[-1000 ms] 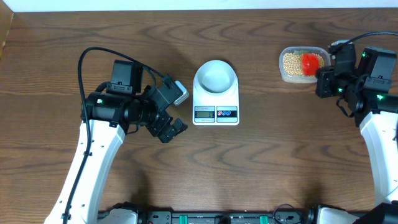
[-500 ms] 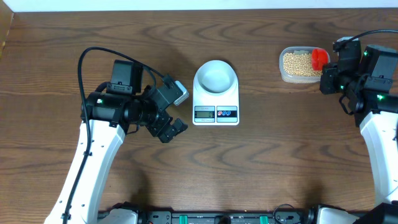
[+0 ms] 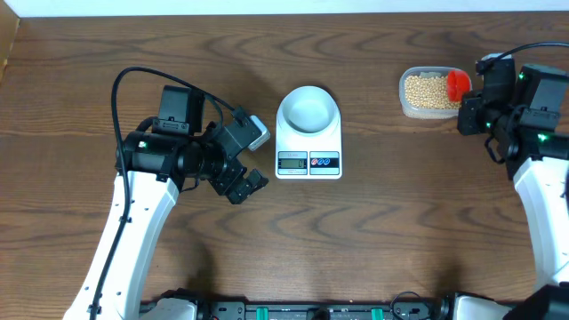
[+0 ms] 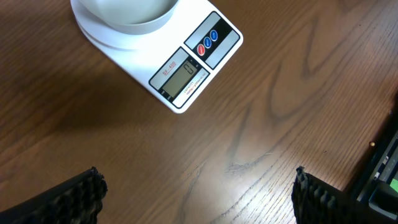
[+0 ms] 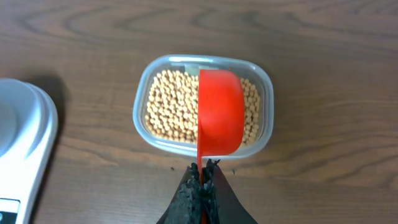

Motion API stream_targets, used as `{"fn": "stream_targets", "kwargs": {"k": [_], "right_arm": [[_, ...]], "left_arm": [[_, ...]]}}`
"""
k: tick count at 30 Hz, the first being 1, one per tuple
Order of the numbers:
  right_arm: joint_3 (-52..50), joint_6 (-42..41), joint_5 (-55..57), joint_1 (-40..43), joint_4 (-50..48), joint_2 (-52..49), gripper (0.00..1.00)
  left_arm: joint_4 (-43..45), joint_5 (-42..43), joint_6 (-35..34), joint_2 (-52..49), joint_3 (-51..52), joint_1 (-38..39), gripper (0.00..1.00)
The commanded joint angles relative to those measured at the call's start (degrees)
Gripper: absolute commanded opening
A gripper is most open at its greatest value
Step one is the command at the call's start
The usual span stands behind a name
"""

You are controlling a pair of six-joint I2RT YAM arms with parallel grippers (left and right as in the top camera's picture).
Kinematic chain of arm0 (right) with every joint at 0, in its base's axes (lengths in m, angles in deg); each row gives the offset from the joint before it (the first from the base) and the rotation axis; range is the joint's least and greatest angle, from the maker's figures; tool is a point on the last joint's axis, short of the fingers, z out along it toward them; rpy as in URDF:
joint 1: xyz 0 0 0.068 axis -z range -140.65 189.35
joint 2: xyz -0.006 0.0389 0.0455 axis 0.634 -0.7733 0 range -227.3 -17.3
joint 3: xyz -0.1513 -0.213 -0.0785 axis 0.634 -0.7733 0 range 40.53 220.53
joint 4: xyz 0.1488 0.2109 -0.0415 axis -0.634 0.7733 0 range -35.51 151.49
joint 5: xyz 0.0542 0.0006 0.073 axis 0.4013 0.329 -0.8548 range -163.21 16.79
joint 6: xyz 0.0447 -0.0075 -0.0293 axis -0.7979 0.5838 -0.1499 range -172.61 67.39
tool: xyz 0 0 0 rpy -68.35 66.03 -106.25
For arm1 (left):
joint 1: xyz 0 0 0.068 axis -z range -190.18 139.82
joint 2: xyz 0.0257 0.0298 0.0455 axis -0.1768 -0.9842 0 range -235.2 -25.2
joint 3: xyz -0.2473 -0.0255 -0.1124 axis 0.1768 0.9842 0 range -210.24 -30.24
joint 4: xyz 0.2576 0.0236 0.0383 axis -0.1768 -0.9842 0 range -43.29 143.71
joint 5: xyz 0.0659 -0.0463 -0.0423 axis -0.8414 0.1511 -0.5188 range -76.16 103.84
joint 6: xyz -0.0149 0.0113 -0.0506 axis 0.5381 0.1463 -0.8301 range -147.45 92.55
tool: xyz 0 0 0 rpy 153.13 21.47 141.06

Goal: Scoop item into bowl and weigh 50g on scale

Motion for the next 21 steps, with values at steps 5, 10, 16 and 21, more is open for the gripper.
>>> {"fn": "stream_targets", "kwargs": {"k": [5, 10, 16, 21], "right_arm": [[0.98, 5.64, 10.58, -2.49, -0.79, -3.67, 0.01], [0.98, 6.29, 11.37, -3.04, -2.47, -5.75, 0.01], [0.98, 7.54, 11.34, -3.06, -4.44, -9.68, 0.01], [0.96, 7.54, 11.3, -3.52, -5.95, -11.13, 0.01]], "left_arm": [[-0.33, -0.55, 0.74, 0.83, -0.79, -0.26, 0.98], [-0.33, -0.55, 0.74, 0.83, -0.79, -0.26, 0.98], [-0.33, -0.55, 0.74, 0.83, -0.79, -0.26, 0.98], [-0.33, -0.55, 0.74, 0.83, -0.79, -0.26, 0.98]]}}
